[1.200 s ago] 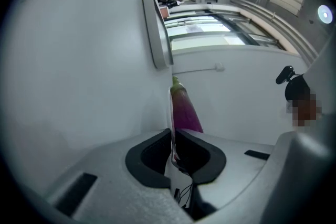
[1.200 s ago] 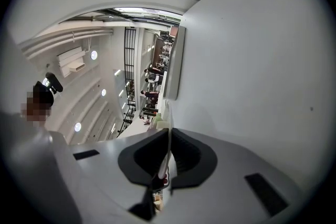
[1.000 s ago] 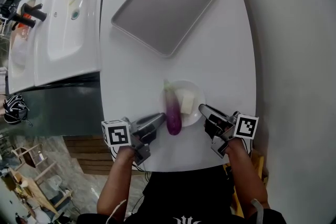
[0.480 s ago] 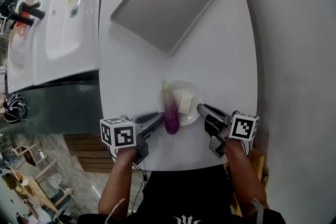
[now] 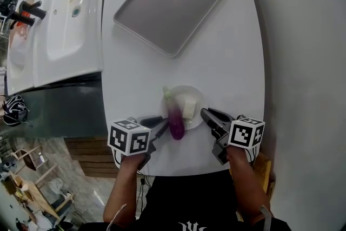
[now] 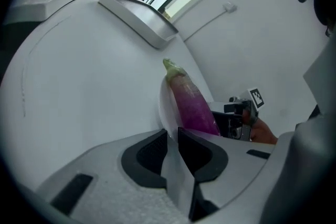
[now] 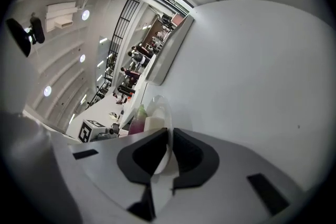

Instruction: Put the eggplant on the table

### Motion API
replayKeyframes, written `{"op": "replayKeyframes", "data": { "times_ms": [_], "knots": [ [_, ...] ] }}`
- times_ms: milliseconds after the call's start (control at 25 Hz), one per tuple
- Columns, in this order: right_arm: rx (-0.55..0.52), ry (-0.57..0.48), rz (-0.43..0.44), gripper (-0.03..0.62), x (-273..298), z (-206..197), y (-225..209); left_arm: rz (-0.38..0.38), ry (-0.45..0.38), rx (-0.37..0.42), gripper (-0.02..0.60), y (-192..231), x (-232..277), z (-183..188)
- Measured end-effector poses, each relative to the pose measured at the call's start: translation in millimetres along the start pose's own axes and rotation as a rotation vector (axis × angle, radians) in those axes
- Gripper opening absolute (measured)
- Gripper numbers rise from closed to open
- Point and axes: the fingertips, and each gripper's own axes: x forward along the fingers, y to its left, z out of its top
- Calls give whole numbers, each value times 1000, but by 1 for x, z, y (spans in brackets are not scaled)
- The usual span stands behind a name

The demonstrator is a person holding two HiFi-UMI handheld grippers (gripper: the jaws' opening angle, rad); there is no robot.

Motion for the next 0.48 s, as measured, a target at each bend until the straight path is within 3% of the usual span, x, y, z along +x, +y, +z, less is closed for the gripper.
{"op": "replayKeyframes", "data": {
  "times_ms": [480],
  "knots": [
    [-235, 94, -150, 42, 5, -5, -2, 106, 85, 129, 58, 3, -6, 2]
  ]
}}
